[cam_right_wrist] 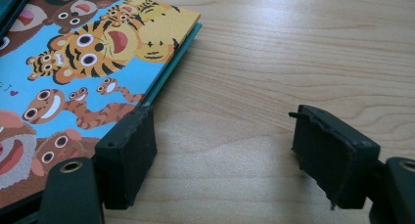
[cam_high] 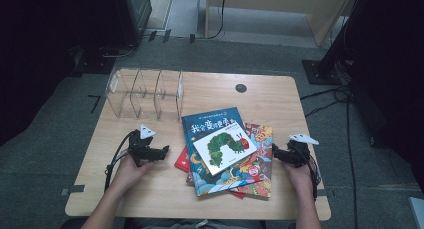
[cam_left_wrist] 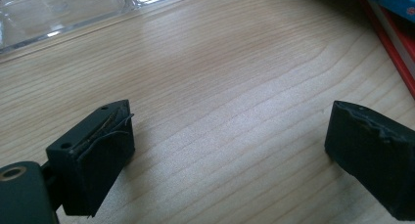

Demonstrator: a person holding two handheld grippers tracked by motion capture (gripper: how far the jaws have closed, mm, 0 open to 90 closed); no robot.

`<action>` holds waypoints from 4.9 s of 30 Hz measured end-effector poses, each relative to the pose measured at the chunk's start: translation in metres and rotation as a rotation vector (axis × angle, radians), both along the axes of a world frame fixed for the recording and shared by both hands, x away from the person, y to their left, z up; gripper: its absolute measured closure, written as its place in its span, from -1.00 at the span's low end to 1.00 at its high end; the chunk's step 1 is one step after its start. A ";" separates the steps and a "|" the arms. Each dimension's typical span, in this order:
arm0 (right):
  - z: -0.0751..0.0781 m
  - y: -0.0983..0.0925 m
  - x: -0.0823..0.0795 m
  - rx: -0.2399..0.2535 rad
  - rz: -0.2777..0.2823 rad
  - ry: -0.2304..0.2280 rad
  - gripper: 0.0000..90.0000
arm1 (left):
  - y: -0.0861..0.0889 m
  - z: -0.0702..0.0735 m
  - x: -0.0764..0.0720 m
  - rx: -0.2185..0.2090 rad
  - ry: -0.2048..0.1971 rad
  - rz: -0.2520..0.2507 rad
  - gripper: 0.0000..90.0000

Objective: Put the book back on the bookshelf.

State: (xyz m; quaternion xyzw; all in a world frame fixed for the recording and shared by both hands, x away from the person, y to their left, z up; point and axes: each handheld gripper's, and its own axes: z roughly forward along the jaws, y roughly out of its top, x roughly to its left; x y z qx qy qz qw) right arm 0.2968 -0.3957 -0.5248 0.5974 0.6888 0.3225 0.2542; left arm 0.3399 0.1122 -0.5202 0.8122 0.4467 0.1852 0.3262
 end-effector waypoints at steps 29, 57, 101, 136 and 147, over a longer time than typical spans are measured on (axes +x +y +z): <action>0.028 0.013 -0.011 0.143 0.170 0.056 0.41 | -0.007 0.025 0.002 -0.060 0.126 -0.107 0.58; 0.032 0.050 -0.021 0.147 0.276 0.069 1.00 | -0.071 0.037 0.018 -0.144 0.130 -0.317 0.99; 0.034 0.116 0.014 0.166 0.507 0.085 1.00 | -0.044 0.041 -0.016 -0.187 0.248 -0.263 0.92; 0.031 0.141 0.001 0.140 0.571 0.044 1.00 | -0.050 0.055 0.015 -0.138 0.329 -0.268 -0.39; 0.030 0.150 0.000 0.147 0.591 0.038 1.00 | -0.067 0.049 0.026 -0.129 0.378 -0.288 -0.40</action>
